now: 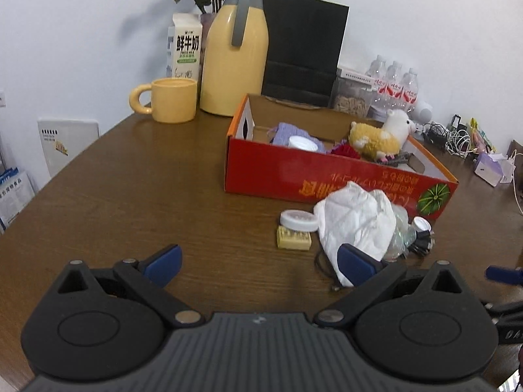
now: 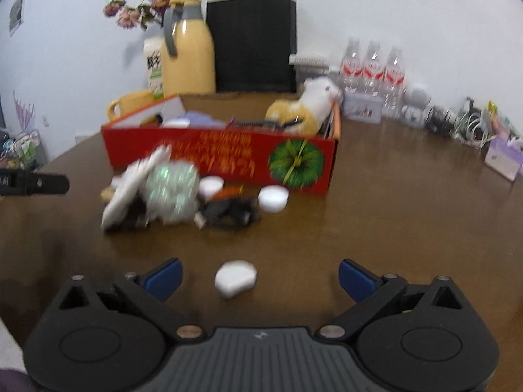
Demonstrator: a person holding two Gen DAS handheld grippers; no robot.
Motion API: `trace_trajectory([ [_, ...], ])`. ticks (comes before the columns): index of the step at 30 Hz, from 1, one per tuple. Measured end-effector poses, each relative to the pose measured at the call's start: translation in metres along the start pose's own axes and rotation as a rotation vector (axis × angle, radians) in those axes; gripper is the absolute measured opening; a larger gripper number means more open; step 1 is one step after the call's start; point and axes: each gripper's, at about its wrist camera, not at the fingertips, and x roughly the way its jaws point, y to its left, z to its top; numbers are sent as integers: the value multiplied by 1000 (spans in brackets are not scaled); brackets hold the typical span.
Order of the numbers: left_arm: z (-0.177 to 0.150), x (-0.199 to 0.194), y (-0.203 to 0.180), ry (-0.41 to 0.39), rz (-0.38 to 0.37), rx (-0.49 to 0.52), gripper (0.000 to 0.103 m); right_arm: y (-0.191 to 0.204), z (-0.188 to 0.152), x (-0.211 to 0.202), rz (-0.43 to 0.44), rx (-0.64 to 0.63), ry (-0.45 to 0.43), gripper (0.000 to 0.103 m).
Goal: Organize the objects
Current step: 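Withdraw both tools from the box back toward the table items, then grasp the white round container with the left tool while the right tool grasps the small white case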
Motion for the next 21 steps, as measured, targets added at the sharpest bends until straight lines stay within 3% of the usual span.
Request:
trace_trajectory([
  [12, -2, 5, -5, 20, -31, 1, 103, 6, 5, 11, 32, -19, 6, 51],
  [14, -2, 6, -4, 22, -29, -6, 103, 7, 7, 12, 49, -31, 2, 29],
  [21, 1, 12, -3, 30, -32, -9, 103, 8, 8, 13, 55, -44, 0, 27],
])
